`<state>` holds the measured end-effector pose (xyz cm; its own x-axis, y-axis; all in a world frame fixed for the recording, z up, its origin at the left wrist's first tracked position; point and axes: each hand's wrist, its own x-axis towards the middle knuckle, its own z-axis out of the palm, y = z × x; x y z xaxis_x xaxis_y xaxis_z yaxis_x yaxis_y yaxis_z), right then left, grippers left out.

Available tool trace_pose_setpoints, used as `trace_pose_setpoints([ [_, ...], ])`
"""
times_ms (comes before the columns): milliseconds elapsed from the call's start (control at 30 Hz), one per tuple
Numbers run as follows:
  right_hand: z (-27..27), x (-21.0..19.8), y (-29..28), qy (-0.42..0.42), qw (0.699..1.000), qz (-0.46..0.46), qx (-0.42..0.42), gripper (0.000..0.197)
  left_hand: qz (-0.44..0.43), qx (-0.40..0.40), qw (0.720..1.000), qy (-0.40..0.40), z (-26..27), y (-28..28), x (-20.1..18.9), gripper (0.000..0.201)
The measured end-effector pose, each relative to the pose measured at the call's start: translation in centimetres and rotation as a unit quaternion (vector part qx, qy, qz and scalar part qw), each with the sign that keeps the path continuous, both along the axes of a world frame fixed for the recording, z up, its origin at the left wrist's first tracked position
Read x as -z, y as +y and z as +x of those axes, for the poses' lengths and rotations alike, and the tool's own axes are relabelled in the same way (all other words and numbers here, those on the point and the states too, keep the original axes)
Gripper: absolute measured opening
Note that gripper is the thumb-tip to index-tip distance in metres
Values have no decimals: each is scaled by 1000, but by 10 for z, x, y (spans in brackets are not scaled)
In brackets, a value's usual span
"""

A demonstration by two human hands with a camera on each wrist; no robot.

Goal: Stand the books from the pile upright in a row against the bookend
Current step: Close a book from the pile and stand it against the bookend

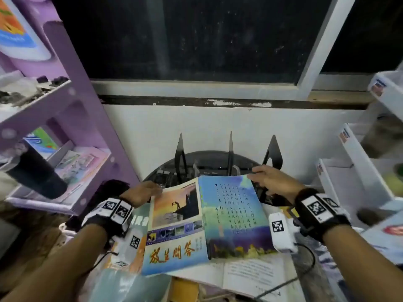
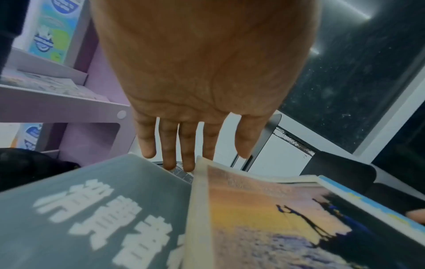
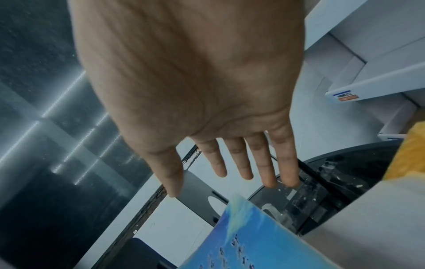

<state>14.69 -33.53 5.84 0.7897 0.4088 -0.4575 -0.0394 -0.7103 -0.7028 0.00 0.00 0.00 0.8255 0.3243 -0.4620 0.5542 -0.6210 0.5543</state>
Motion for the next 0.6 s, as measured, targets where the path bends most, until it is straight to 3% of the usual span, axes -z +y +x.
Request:
trace_pose_setpoints([
  [133, 12, 23, 12, 0, 1000, 3, 15, 58, -11, 24, 998, 49, 12, 1, 11, 44],
  [233, 15, 41, 16, -11, 1000, -8, -5, 47, 43, 49, 995, 70, 20, 1, 19, 41],
  [367, 13, 49, 17, -38, 998, -28, -40, 38, 35, 39, 998, 32, 22, 3, 21, 24],
  [467, 10, 45, 15, -54, 996, -17, -61, 39, 67, 31, 997, -5, 19, -1, 14, 27],
  [600, 4, 36, 10, -139, 987, -62, -54, 43, 121, 47, 990, -55, 14, -8, -3, 23],
])
